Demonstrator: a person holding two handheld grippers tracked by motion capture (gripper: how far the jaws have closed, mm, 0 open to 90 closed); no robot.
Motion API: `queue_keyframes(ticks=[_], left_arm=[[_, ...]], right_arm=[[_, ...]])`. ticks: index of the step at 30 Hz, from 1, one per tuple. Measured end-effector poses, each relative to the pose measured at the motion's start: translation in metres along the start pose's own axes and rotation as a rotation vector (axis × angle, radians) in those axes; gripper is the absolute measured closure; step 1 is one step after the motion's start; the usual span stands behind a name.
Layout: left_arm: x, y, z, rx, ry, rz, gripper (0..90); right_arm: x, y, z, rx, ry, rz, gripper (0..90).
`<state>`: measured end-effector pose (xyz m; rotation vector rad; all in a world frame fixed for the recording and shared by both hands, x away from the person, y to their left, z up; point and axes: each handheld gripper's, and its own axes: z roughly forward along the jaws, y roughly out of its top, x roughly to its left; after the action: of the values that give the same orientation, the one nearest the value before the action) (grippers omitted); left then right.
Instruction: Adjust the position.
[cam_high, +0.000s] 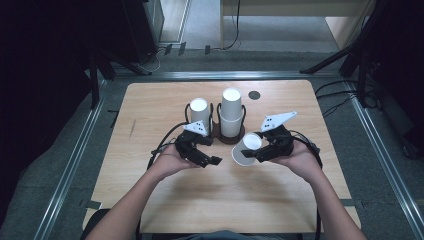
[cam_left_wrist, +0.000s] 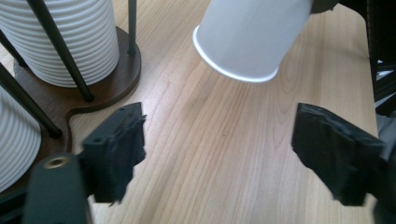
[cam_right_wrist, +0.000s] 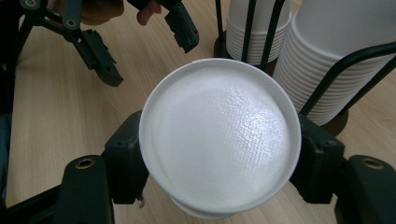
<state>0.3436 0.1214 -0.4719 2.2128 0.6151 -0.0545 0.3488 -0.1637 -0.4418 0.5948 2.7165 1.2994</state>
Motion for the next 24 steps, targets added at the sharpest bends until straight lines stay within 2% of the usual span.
queue_keyframes(ticks=[1,4,5,8,13,24], left_arm=[[0.001,0.0,0.002,0.012,0.0,-0.019,13.9],[0.001,0.0,0.004,0.0,-0.008,-0.011,12.9],[0.0,0.0,0.005,-0.015,-0.023,0.006,12.9],[-0.002,0.001,0.007,-0.027,-0.037,0.022,12.8],[-0.006,0.002,0.017,0.018,-0.063,0.049,10.6],[-0.012,0.004,0.026,0.008,-0.084,0.105,9.2]], right_arm=[[-0.002,-0.001,0.002,-0.001,0.007,0.004,31.6],[-0.001,-0.002,0.003,0.006,0.012,0.008,31.6],[0.0,-0.002,0.005,0.01,0.02,0.001,31.6],[0.001,-0.001,0.006,0.004,0.033,0.003,31.6],[0.004,-0.001,0.011,-0.003,0.054,-0.003,31.6],[0.013,0.005,0.02,-0.002,0.118,-0.003,31.7]])
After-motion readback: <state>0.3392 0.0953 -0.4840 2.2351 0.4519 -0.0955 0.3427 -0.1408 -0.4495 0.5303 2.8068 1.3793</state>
